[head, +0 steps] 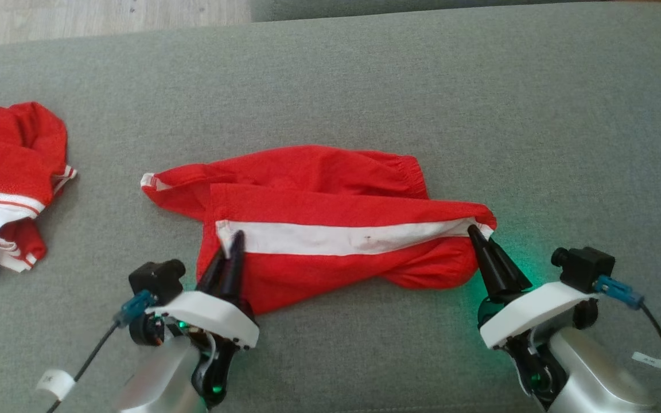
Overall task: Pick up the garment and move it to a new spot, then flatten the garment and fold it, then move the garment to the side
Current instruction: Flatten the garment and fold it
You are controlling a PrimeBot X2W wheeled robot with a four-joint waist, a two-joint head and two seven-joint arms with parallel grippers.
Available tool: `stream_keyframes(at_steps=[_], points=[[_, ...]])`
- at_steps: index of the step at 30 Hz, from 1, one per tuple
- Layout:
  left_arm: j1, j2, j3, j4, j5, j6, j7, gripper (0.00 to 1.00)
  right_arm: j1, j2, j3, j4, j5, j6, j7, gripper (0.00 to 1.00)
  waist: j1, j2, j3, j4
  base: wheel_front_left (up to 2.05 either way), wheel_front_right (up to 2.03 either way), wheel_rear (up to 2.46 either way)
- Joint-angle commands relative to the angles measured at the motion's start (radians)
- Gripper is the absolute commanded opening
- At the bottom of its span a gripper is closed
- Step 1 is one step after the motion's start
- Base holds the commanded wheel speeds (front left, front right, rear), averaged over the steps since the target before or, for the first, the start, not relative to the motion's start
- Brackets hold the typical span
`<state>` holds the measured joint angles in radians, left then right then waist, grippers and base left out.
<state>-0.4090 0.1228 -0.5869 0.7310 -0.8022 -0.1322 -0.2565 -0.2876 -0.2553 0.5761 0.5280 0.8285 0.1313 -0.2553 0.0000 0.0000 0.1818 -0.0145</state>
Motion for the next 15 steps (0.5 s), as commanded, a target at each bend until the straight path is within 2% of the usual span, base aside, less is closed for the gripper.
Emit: stream_keyframes(at_steps=[1, 8, 12, 15], points=[[-0.051, 0.033, 0.031, -0.039, 0.008, 0.002, -0.005, 0.0, -0.023, 0.006, 0.014, -0.027, -0.009, -0.001, -0.006, 0.0, 0.0, 0.0, 0.001, -0.001, 0.0, 0.0, 0.0], [-0.039, 0.045, 0.119, -0.15, 0.072, 0.002, -0.005, 0.0, -0.033, 0.017, -0.025, -0.082, -0.003, -0.001, -0.006, 0.0, 0.0, 0.0, -0.032, -0.007, 0.0, 0.0, 0.0], [-0.051, 0.075, 0.147, -0.237, 0.096, 0.002, -0.005, 0.0, -0.051, 0.013, -0.044, -0.147, 0.004, -0.001, -0.006, 0.0, 0.0, 0.0, -0.072, -0.012, 0.0, 0.0, 0.0], [-0.08, 0.123, 0.179, -0.333, 0.124, 0.002, -0.005, 0.0, -0.084, -0.007, -0.047, -0.206, 0.021, -0.001, -0.006, 0.0, 0.0, 0.0, -0.122, -0.015, 0.0, 0.0, 0.0]])
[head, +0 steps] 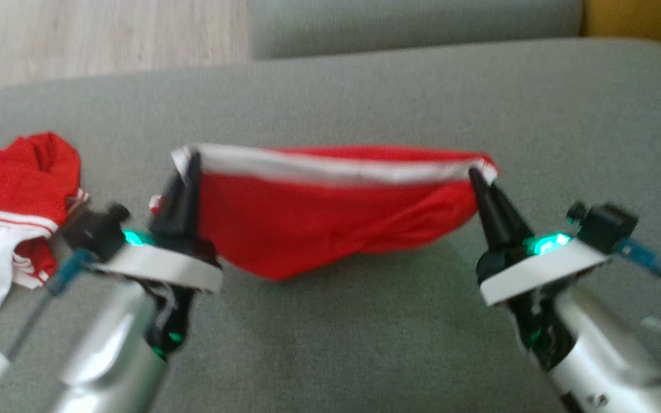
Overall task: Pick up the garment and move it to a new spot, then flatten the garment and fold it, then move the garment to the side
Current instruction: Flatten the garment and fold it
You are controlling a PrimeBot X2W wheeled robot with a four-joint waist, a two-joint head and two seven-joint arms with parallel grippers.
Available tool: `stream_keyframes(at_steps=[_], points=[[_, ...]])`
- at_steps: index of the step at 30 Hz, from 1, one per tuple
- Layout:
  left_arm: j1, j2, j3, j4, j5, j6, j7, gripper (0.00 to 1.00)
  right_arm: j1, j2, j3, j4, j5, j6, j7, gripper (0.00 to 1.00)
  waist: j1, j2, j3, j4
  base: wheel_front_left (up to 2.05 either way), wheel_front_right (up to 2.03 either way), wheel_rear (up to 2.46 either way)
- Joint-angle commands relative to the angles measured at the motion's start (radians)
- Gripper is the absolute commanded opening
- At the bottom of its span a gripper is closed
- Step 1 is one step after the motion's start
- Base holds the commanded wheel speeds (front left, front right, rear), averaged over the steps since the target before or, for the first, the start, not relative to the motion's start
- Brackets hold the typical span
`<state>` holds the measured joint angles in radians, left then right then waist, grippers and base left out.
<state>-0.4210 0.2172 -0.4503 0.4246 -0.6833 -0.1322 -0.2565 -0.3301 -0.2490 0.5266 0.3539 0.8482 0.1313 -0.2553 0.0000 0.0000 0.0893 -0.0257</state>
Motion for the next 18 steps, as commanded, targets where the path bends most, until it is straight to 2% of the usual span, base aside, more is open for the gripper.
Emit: stream_keyframes(at_steps=[1, 10, 14, 18], points=[[-0.08, 0.047, 0.045, -0.057, 0.016, 0.002, -0.005, 0.0, -0.056, -0.026, 0.01, -0.05, 0.006, -0.001, -0.006, 0.0, 0.0, 0.0, -0.048, -0.004, 0.0, 0.0, 0.0], [-0.229, 0.192, 0.037, -0.241, 0.015, 0.002, -0.005, 0.0, -0.246, -0.164, 0.073, -0.197, 0.113, -0.001, 0.001, 0.0, 0.0, 0.0, -0.126, 0.001, 0.0, 0.0, 0.0], [-0.287, 0.224, 0.027, -0.249, -0.016, 0.002, 0.011, 0.0, -0.338, -0.207, 0.07, -0.217, 0.151, -0.001, 0.048, 0.0, 0.0, 0.0, -0.118, 0.006, 0.0, 0.0, 0.0], [-0.328, 0.229, 0.013, -0.212, -0.042, 0.002, 0.05, 0.0, -0.419, -0.219, 0.078, -0.153, 0.122, -0.001, 0.111, 0.0, 0.0, 0.0, -0.086, 0.006, 0.0, 0.0, 0.0]])
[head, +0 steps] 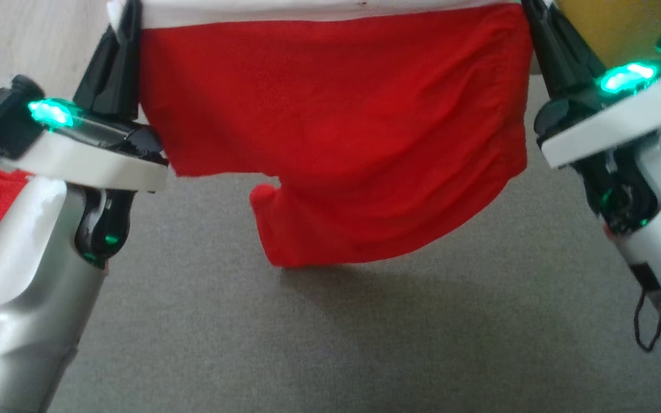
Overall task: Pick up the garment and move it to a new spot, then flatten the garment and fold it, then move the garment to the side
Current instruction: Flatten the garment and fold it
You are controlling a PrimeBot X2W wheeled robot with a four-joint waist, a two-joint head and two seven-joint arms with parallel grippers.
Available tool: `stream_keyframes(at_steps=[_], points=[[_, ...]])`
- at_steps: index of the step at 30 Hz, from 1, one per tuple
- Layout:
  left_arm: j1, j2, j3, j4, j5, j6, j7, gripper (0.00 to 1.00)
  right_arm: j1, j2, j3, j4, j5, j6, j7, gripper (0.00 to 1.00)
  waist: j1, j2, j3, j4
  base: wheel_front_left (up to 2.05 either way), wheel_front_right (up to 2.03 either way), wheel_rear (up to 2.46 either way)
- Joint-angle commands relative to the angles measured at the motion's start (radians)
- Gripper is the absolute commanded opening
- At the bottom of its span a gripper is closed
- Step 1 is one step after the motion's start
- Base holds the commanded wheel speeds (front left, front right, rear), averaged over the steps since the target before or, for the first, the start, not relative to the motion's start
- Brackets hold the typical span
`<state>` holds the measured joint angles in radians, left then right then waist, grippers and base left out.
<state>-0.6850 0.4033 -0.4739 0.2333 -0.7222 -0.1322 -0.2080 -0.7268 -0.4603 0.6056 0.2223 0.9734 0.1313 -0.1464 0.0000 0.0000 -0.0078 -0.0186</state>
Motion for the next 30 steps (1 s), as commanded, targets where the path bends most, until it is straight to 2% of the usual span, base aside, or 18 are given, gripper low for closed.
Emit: stream_keyframes(at_steps=[1, 6, 9, 12, 15, 19, 24, 30], points=[[-0.074, 0.041, 0.034, -0.01, -0.012, 0.002, 0.009, 0.0, -0.043, -0.002, 0.003, 0.0, -0.011, -0.001, 0.019, 0.0, 0.0, 0.0, 0.029, -0.002, 0.0, 0.0, 0.0], [-0.165, 0.032, 0.018, 0.086, 0.02, 0.007, 0.005, 0.0, -0.172, 0.047, 0.024, 0.115, -0.042, -0.001, 0.072, 0.0, 0.0, 0.0, 0.136, -0.008, 0.0, 0.0, 0.0], [-0.252, -0.001, 0.017, 0.175, 0.047, 0.019, -0.011, 0.0, -0.279, 0.072, 0.036, 0.223, -0.081, -0.001, 0.081, 0.0, 0.0, 0.0, 0.194, -0.004, 0.0, 0.0, 0.0], [-0.357, -0.027, 0.027, 0.262, 0.085, 0.035, -0.033, 0.0, -0.403, 0.098, 0.054, 0.313, -0.142, -0.001, 0.042, 0.0, 0.0, 0.0, 0.234, 0.0, 0.0, 0.0, 0.0], [-0.464, -0.039, 0.055, 0.304, 0.143, 0.058, -0.05, 0.0, -0.519, 0.116, 0.068, 0.39, -0.221, -0.001, -0.045, 0.0, 0.0, 0.0, 0.261, 0.005, 0.0, 0.0, 0.0], [-0.542, -0.063, 0.152, 0.226, 0.232, 0.078, -0.053, 0.0, -0.624, 0.125, 0.068, 0.477, -0.349, -0.001, -0.108, 0.0, 0.0, 0.0, 0.283, 0.016, 0.0, 0.0, 0.0], [-0.463, -0.105, 0.223, 0.143, 0.3, 0.05, -0.053, 0.0, -0.603, 0.134, 0.019, 0.484, -0.434, -0.001, -0.115, 0.0, 0.0, 0.0, 0.292, 0.029, 0.0, 0.0, 0.0], [-0.167, -0.186, 0.28, 0.12, 0.325, 0.012, -0.054, 0.0, -0.367, 0.123, 0.006, 0.437, -0.491, -0.001, -0.115, 0.0, 0.0, 0.0, 0.289, 0.041, 0.0, 0.0, 0.0]])
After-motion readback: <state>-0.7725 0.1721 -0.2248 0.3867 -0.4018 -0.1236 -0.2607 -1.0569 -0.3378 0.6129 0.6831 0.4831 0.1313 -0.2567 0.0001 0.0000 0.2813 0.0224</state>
